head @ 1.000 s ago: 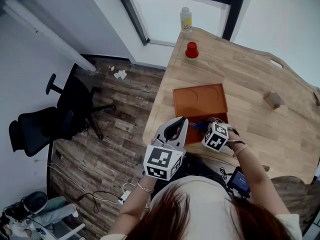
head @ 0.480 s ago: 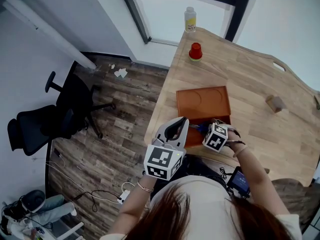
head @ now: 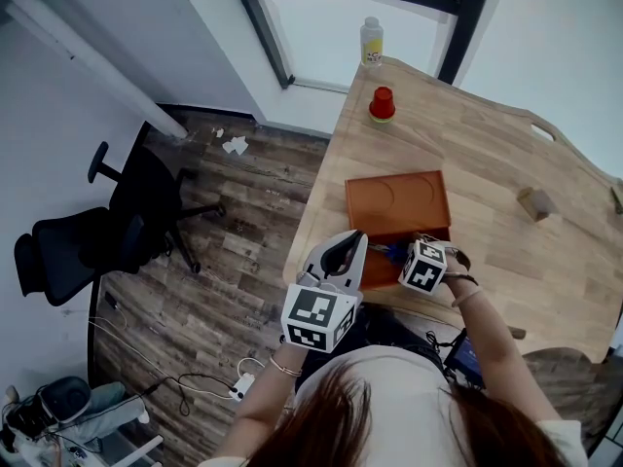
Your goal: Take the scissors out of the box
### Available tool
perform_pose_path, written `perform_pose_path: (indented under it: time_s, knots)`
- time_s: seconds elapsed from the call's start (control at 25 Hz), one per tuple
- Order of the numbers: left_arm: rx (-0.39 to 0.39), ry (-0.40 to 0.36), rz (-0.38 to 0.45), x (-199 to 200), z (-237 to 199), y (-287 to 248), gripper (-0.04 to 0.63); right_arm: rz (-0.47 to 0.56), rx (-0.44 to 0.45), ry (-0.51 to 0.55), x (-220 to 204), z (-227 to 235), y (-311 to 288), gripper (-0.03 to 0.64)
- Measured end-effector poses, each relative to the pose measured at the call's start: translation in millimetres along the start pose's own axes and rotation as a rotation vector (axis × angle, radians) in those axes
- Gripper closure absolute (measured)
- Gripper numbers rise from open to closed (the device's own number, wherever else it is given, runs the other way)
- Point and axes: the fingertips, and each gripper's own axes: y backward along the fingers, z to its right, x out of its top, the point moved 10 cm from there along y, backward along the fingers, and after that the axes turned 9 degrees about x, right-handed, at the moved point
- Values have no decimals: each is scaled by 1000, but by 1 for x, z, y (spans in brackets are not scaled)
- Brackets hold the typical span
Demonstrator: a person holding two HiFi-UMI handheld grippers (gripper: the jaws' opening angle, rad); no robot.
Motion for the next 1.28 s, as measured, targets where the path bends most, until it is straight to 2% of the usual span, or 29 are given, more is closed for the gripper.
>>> perform_pose_path:
  time_s: [0.32,0.64,1.28]
  knots:
    - [3,3,3,-1,0,12,575,24,-41,-25,-1,-8,3,505]
    - [39,23,5,-3,-3,24,575,33,-85,-3,0,-14,18,506]
    - [56,-2,35,3,7,37,575,99,-152,-3,0,-37,51,506]
